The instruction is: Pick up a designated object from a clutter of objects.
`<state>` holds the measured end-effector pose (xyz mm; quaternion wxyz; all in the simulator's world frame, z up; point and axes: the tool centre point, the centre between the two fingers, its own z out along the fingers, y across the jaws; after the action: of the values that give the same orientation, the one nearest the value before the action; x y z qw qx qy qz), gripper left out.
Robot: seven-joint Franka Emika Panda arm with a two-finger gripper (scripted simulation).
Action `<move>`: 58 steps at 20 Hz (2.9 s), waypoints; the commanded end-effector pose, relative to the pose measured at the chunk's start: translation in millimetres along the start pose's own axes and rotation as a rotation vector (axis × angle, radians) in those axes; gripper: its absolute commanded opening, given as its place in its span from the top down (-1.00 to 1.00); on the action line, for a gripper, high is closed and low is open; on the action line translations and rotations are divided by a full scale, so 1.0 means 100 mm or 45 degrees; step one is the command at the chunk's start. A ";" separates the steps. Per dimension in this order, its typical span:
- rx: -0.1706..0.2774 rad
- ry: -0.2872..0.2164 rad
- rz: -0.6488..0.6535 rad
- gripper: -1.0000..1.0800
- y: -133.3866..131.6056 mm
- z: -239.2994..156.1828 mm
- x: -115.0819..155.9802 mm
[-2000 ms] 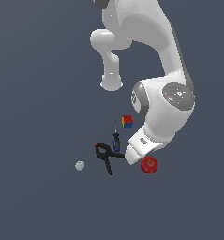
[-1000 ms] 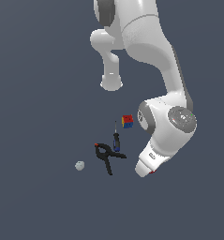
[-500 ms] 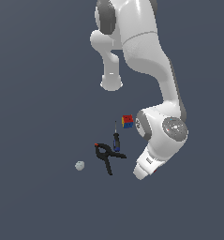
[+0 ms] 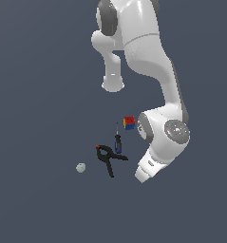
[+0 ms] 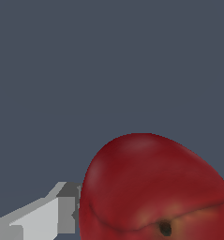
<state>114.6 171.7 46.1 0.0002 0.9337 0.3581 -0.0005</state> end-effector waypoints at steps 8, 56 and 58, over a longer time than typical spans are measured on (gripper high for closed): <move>0.000 0.000 0.000 1.00 0.00 -0.03 -0.02; 0.001 0.002 -0.001 1.00 0.48 -3.59 -1.94; 0.001 0.002 -0.001 1.00 0.49 -3.63 -1.96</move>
<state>2.3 6.3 404.8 -0.0006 0.9336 0.3582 -0.0005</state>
